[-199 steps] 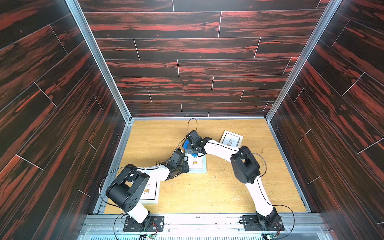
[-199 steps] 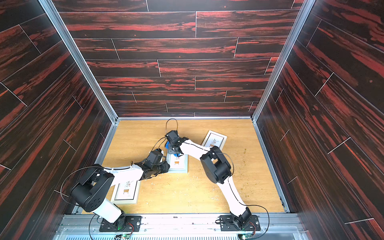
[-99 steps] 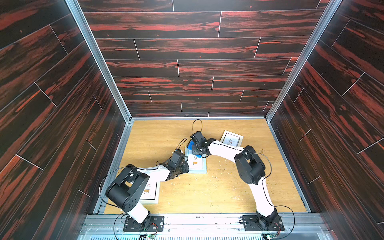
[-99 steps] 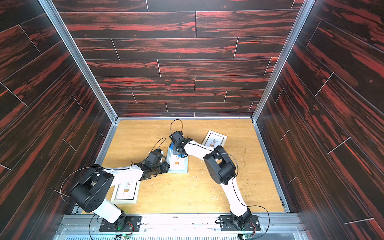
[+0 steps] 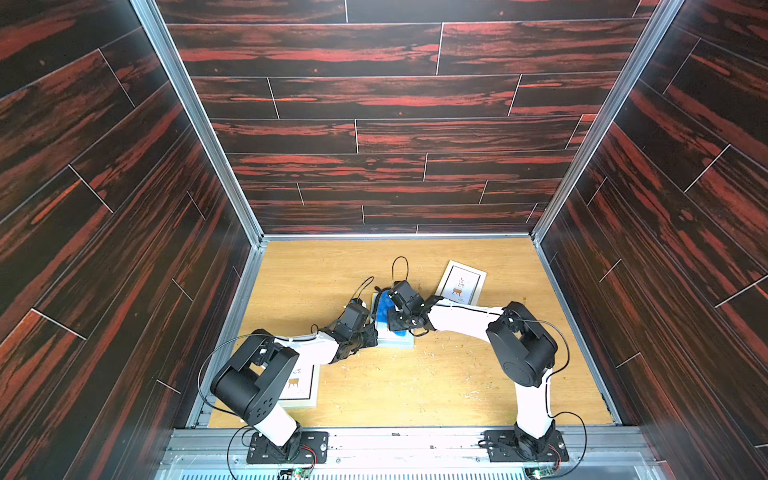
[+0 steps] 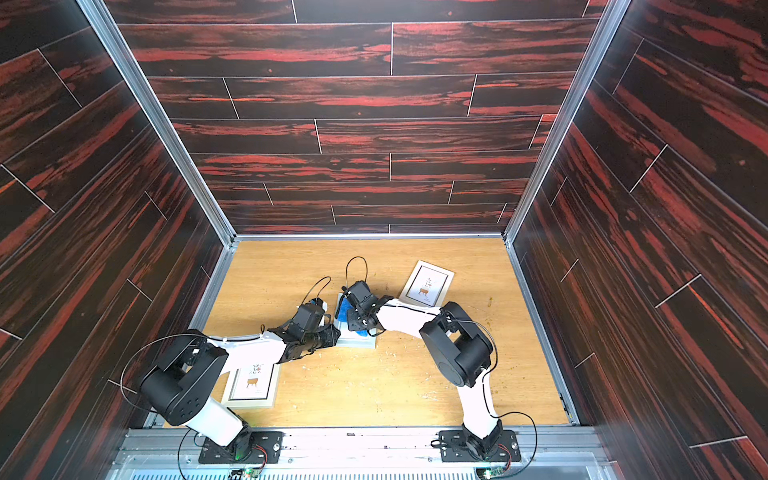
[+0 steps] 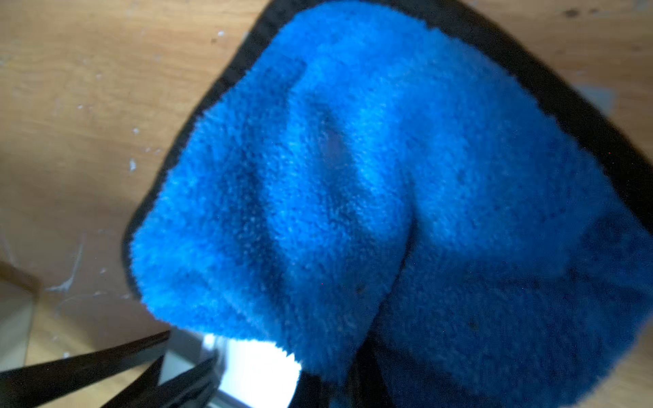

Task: Wipe the picture frame with a cloth
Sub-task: Wipe the dirt from the picture frame.

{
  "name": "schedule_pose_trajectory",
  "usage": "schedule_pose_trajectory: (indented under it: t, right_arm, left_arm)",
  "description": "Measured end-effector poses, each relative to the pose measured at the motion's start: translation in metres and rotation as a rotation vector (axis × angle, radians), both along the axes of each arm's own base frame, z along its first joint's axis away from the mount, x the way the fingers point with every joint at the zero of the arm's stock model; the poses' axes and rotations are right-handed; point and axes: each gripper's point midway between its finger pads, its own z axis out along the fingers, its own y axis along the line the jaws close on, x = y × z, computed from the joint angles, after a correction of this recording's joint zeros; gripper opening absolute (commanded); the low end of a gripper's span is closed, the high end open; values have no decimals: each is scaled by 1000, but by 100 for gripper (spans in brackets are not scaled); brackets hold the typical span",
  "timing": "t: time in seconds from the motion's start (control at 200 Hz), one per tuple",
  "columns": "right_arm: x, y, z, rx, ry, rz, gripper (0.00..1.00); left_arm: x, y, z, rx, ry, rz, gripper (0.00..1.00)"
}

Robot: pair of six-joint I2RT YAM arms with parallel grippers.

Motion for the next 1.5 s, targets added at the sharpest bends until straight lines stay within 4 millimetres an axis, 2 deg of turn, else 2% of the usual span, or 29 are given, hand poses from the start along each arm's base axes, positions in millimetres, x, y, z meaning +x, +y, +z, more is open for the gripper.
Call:
schedule_pose_trajectory:
  t: [0.065, 0.17, 0.23, 0.301, 0.391, 0.531, 0.641, 0.731, 0.792, 0.892, 0.967, 1.062, 1.197, 1.268, 1.353, 1.443, 1.503]
  right_arm:
    - [7, 8, 1, -5, 1, 0, 0]
    - [33, 23, 2, 9, -20, -15, 0]
    - [45, 25, 2, 14, -27, -30, 0]
    - [49, 22, 0, 19, -25, -38, 0]
    - [41, 20, -1, 42, -31, -31, 0]
    - [4, 23, -2, 84, 2, 4, 0]
    - [1, 31, 0, 95, 7, 12, 0]
    - [15, 36, 1, 78, 8, -4, 0]
    - [31, 36, 1, 72, -1, -27, 0]
    - [56, 27, 1, 68, -17, -73, 0]
    - [62, 20, 0, 62, -23, -92, 0]
    - [47, 18, -1, 71, -27, -79, 0]
    - [0, 25, -1, 65, -5, -20, 0]
    - [-8, 29, -1, 57, -4, -4, 0]
    - [6, 27, 0, 39, -4, -19, 0]
    - [41, 17, 0, 6, -34, -73, 0]
    - [56, 6, 1, -20, -55, -103, 0]
  left_arm:
    - [0, 0, 0, -2, -3, -1, 30]
    - [0, 0, 0, -3, -3, 0, 30]
    - [0, 0, 0, -3, -3, 0, 30]
    - [0, 0, 1, -4, -4, 0, 30]
    - [-1, 0, 0, -5, -3, -1, 30]
    - [-3, -1, 0, -9, 0, -7, 30]
    - [-3, -1, 1, -11, 0, -7, 30]
    - [-4, -1, 1, -14, 3, -1, 30]
    - [-4, 0, 1, -14, 5, 1, 30]
    - [-4, 0, 1, -14, 5, 1, 30]
    - [-4, 0, 1, -14, 5, 2, 30]
    - [-4, 0, 1, -14, 5, 2, 30]
    - [-7, 0, 1, -12, 14, -2, 30]
    - [-8, 0, 1, -11, 18, -4, 30]
    - [-8, 0, 1, -10, 18, -4, 30]
    - [-8, 0, 1, -10, 18, -3, 30]
    - [-9, 0, 1, -11, 20, -2, 30]
